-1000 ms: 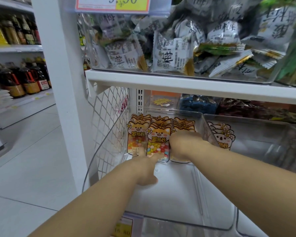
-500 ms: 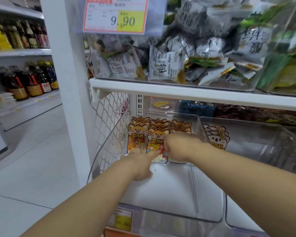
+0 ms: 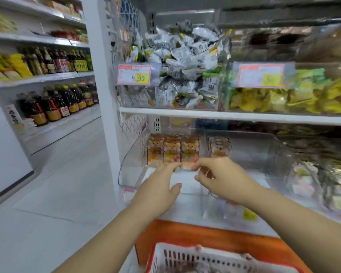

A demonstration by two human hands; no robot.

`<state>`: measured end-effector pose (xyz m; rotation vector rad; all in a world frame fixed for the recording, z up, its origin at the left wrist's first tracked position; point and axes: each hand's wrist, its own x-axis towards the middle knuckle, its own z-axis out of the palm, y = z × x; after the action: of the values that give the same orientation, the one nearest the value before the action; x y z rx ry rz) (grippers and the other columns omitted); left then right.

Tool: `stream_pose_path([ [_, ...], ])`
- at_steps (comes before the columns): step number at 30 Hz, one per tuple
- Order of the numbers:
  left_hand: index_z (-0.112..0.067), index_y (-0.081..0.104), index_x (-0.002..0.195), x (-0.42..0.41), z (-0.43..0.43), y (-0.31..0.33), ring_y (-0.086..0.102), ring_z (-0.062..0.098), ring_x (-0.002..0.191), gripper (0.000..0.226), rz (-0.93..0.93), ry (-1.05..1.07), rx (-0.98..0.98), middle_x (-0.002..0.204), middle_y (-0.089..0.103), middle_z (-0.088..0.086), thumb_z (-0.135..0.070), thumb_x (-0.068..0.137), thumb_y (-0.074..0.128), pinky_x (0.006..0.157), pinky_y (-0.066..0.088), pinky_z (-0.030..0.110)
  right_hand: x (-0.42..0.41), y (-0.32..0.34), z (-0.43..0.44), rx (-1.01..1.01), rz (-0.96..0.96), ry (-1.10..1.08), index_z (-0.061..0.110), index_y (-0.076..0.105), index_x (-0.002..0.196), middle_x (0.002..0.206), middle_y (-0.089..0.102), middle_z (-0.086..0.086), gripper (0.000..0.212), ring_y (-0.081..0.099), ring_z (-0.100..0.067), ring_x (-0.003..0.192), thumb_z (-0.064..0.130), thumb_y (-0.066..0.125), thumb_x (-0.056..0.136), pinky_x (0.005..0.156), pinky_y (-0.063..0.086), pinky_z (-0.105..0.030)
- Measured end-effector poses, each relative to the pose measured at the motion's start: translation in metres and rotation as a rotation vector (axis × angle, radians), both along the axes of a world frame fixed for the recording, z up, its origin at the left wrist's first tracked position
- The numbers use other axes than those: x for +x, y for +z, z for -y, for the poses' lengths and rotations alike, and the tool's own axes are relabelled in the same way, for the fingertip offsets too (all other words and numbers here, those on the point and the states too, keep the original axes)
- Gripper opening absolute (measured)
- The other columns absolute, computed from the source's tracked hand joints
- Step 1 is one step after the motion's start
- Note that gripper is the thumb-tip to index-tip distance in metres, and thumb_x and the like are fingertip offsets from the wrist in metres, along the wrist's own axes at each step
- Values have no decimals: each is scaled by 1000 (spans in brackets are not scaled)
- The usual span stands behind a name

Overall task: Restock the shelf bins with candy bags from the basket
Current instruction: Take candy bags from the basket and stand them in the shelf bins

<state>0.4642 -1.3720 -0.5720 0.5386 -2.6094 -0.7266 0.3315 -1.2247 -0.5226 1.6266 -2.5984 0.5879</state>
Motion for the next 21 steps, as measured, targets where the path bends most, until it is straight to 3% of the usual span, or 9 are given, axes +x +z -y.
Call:
stream_pose_path([
  [5,-34,49,141,39,-75,-30,60,11,105,47,-19,-12,189,126,57,-10,-26,96,61,93,52,35,37,-37,-79,-77,198,10,31,67,107,76,63,16,15,58,0,73,26,63,93,72,48,-27],
  [8,-30,53,138,49,-107,-77,62,14,97,45,84,-33,200,122,62,-7,-24,94,64,85,53,35,51,-76,-116,-66,285,-14,25,70,105,74,61,12,15,55,-3,65,20,65,92,68,47,-29],
  [10,-32,53,137,54,-126,-116,62,13,96,44,201,-41,225,122,63,-7,-28,94,63,80,52,33,55,-110,-138,-19,319,-48,24,71,108,74,59,13,17,52,-1,63,20,65,92,63,44,-23],
  [12,-32,50,140,56,-138,-151,61,17,105,45,338,-60,231,128,61,-5,-29,96,60,87,54,38,52,-144,-157,35,352,-108,24,71,108,74,58,15,19,52,2,65,20,64,92,61,39,-16],
  [16,-33,40,148,65,-142,-204,48,25,131,52,585,-165,82,150,43,2,-32,99,55,103,47,42,32,-205,-189,249,419,-240,23,68,114,97,69,5,22,61,-12,85,24,61,93,79,51,-28],
  [19,-39,22,156,72,-133,-229,17,32,150,67,759,-180,-40,165,15,6,-36,98,56,115,34,46,14,-242,-212,491,385,-264,22,66,122,118,68,-3,31,61,-21,105,26,60,91,92,50,-34],
  [21,-40,11,158,73,-130,-239,-2,35,153,72,872,-199,-78,167,-5,6,-40,99,53,119,27,52,4,-261,-223,607,352,-272,26,55,138,136,58,-4,50,53,-25,125,25,62,88,103,45,-35],
])
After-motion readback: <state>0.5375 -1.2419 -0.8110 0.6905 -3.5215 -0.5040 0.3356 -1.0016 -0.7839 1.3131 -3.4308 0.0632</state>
